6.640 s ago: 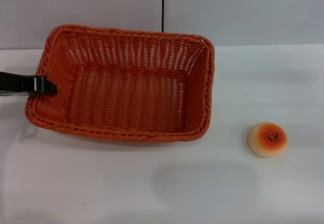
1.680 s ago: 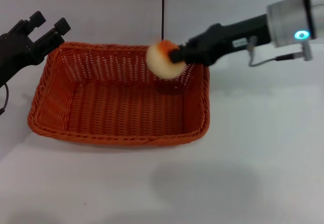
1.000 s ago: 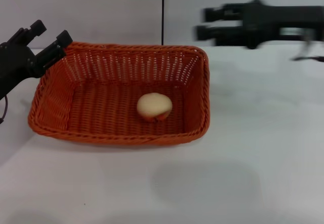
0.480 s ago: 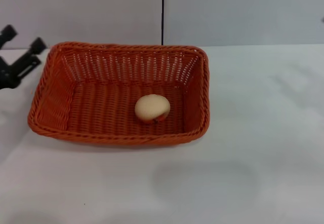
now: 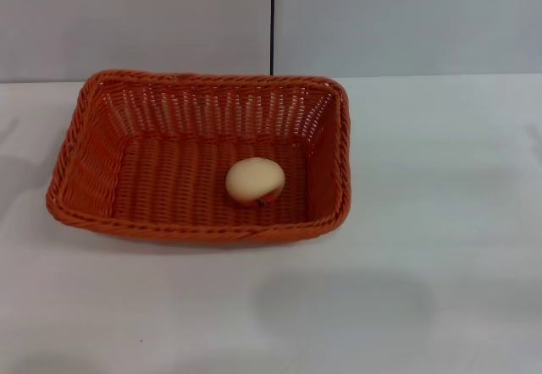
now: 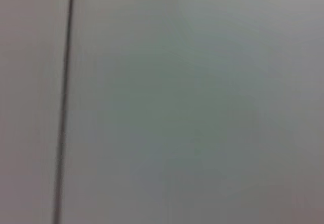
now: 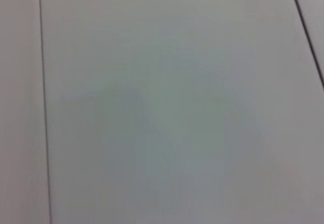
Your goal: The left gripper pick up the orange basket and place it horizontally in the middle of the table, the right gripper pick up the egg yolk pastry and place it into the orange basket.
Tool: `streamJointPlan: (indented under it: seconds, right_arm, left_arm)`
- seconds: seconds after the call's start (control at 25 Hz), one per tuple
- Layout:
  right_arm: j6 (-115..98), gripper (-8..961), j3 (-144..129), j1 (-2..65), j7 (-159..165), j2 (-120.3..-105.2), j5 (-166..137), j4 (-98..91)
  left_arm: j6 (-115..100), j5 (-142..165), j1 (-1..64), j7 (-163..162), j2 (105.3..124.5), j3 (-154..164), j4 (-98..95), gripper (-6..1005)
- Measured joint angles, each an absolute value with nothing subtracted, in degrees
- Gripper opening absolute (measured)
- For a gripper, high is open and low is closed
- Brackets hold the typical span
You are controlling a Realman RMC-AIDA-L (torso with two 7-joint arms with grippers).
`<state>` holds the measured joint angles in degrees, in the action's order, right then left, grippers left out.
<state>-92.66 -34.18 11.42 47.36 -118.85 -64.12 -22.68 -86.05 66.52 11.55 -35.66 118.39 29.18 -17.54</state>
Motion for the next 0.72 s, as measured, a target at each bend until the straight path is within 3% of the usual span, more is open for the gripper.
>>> streamJointPlan:
  seconds: [0.72]
  right_arm:
    - [-91.8,646,-29.3,17.2,44.5,-118.50,-64.5,-17.3]
  left_arm:
    - [-86.3,66.5,10.8,-27.9,118.41,22.1,-6.4,827]
